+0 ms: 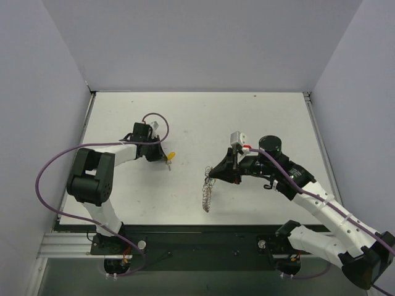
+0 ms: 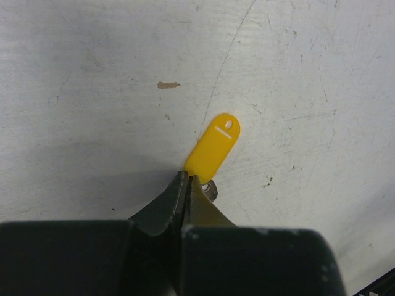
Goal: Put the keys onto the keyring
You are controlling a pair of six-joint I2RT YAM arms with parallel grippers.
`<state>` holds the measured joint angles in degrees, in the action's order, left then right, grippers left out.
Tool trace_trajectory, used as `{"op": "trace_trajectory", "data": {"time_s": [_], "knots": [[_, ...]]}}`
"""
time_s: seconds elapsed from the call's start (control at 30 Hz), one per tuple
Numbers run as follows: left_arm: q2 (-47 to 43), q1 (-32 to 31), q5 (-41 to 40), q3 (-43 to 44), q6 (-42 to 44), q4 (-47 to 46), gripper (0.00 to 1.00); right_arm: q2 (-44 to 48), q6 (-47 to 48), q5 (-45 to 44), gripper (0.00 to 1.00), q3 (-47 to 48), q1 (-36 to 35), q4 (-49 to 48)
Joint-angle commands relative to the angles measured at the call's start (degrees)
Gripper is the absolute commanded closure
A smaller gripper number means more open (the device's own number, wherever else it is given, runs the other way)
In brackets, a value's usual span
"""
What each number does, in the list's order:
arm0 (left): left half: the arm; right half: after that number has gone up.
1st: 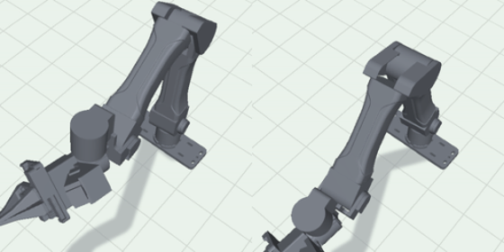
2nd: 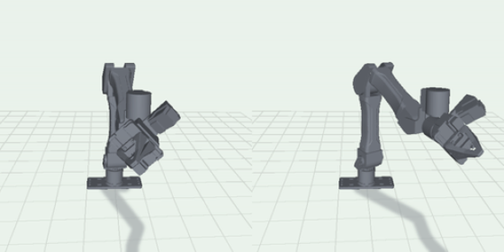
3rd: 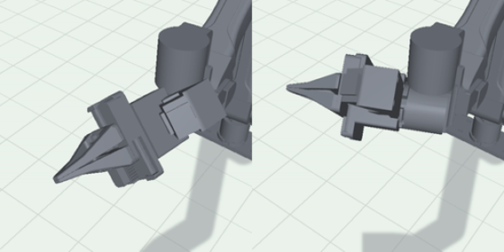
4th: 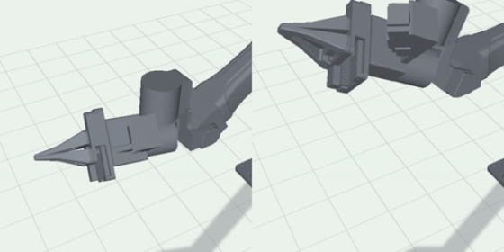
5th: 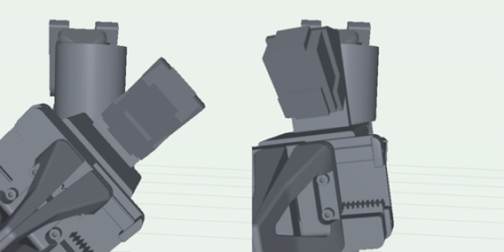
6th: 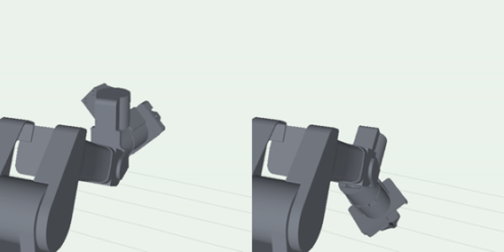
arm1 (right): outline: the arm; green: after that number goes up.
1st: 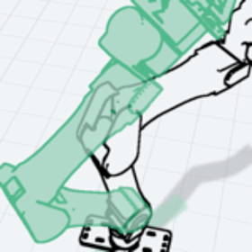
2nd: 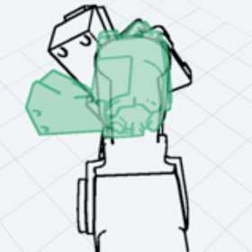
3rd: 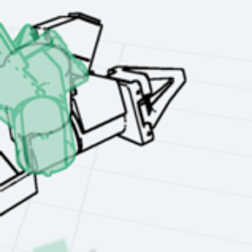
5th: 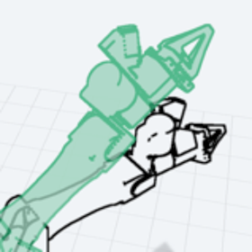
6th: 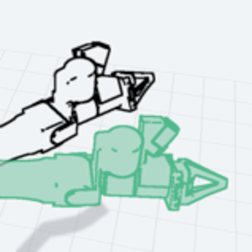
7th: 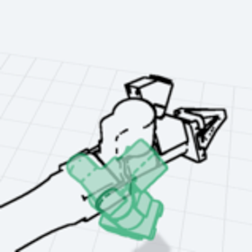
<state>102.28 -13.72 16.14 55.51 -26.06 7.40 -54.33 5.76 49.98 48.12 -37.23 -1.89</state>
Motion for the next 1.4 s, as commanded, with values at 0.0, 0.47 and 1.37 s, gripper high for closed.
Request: {"op": "trace_trajectory", "data": {"time_s": [0.0, 0.47, 1.37], "knots": [[-3.6, 0.1, 0.1, 1.4, 2.9, 0.1, 1.00, -0.4, 1.0, 2.8, 1.00, 3.2, -0.5, -3.6], [-22.3, -4.4, 2.8, -1.5, 8.4, -2.9, 1.00, -3.0, 0.0, 3.7, 1.00, 4.6, -1.3, -3.6], [-51.6, -19.1, 20.7, -14.7, 27.3, -24.5, 1.00, -5.4, 1.4, 8.6, 1.00, 8.3, -3.1, -0.7]]}}
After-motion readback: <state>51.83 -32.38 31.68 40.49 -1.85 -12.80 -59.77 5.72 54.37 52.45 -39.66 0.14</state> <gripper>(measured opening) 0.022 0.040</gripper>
